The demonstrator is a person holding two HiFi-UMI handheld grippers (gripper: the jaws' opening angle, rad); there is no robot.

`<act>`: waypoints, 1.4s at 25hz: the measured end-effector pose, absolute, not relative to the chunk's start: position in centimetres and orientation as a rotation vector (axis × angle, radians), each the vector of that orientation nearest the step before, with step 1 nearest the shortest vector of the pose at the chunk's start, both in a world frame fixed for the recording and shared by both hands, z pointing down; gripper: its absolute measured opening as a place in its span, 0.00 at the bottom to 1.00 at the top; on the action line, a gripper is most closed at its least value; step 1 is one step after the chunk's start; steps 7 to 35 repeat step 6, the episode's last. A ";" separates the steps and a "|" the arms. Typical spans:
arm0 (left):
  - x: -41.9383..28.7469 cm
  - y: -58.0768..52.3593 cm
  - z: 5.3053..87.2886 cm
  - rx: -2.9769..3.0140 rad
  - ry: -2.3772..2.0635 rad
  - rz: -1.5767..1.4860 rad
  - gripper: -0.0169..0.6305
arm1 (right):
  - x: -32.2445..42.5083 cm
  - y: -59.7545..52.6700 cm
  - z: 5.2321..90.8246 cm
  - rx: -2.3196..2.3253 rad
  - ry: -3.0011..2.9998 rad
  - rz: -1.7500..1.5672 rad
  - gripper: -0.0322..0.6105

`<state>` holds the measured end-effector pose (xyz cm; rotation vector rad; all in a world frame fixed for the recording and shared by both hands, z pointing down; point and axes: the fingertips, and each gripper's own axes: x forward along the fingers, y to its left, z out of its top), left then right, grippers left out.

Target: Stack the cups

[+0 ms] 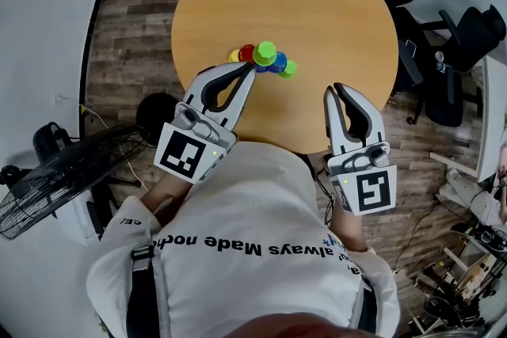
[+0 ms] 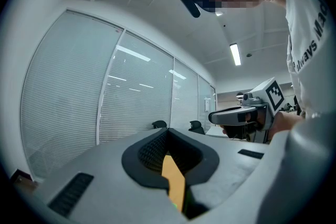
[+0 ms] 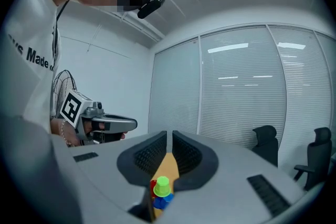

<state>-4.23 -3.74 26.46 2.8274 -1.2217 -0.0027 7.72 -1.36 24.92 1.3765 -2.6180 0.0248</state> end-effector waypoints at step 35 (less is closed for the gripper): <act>-4.6 -3.7 26.8 2.824 -1.221 0.008 0.06 | 7.3 -1.3 25.1 1.373 -2.616 0.024 0.13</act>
